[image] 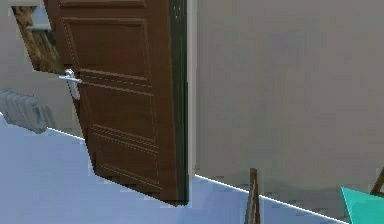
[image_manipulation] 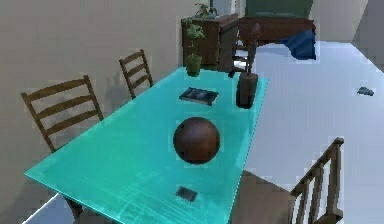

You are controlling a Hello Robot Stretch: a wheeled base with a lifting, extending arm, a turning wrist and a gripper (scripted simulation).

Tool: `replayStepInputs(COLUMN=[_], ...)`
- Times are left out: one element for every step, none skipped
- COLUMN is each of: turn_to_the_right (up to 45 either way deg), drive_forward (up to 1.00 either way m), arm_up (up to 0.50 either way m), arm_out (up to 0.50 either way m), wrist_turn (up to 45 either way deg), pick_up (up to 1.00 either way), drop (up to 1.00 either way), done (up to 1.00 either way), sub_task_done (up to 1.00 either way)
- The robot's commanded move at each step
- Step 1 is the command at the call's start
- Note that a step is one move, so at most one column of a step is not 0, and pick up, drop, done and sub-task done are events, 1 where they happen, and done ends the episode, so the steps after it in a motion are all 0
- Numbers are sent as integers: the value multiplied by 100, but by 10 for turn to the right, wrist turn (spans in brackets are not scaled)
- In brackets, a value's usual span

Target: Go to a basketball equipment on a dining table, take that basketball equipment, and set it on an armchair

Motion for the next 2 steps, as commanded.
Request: replayStepInputs(turn_to_the_right=[0, 0], drive_forward=[0, 0], arm_up=[50, 38], arm_out=[0, 0], wrist_turn=[0, 0], pick_up=[0, 0], drop=[0, 0], done=[0, 0], sub_task_done=[0, 0])
